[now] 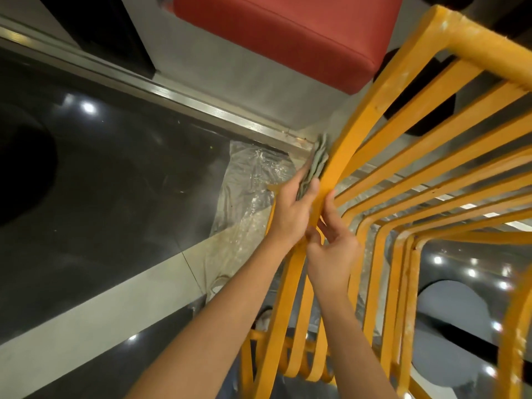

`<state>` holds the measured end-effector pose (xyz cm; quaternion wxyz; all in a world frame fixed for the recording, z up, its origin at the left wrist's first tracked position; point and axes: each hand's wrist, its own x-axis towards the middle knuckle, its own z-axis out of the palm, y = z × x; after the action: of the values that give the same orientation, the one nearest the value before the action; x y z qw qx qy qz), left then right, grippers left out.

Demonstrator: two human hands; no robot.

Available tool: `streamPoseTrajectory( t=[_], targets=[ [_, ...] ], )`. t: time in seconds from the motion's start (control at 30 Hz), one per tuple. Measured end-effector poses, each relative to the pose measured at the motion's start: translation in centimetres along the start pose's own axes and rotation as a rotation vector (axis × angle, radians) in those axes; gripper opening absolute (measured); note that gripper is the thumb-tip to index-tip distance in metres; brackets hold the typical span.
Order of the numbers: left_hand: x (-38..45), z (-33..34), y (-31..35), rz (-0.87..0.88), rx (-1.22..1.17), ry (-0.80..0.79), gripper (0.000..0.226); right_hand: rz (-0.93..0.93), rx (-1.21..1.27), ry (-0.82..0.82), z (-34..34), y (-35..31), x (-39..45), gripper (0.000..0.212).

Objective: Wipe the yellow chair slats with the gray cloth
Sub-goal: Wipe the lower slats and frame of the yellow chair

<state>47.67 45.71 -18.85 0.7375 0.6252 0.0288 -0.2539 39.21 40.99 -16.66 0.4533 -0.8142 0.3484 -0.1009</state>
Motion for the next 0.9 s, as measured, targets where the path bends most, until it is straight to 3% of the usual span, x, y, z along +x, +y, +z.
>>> streamPoseTrajectory(
  t=[0.1,0.17,0.27,0.37,0.43,0.57,0.73,0.9],
  targets=[
    [-1.0,-0.7,-1.1,-0.158,-0.038,0.019,0.022,0.045,0.04,-0.006,0.2,-0.3,-0.1,0.071],
    [-0.1,-0.4,0.3,-0.146,-0.052,0.039,0.016,0.054,0.057,-0.013,0.3,-0.3,-0.2,0.072],
    [1.6,0.5,3.7,-0.024,0.036,0.001,0.029,0.049,0.059,-0.02,0.4,-0.1,-0.1,0.072],
    [0.2,0.0,2.8,0.065,0.027,-0.05,0.036,0.063,0.117,-0.024,0.3,-0.2,-0.1,0.073],
    [-1.8,-0.7,1.3,0.035,0.046,-0.058,0.037,0.068,0.145,-0.03,0.2,-0.2,-0.2,0.075],
    [0.1,-1.0,2.2,-0.126,0.026,-0.07,0.017,0.091,0.122,-0.035,0.3,0.0,-0.2,0.074],
    [1.2,0.9,6.0,0.045,0.061,-0.098,0.042,0.057,0.108,-0.009,0.5,-0.2,-0.1,0.073],
    [-1.2,-0.3,3.6,-0.095,0.162,-0.046,0.034,0.078,0.141,-0.017,0.5,0.1,0.1,0.076]
  ],
)
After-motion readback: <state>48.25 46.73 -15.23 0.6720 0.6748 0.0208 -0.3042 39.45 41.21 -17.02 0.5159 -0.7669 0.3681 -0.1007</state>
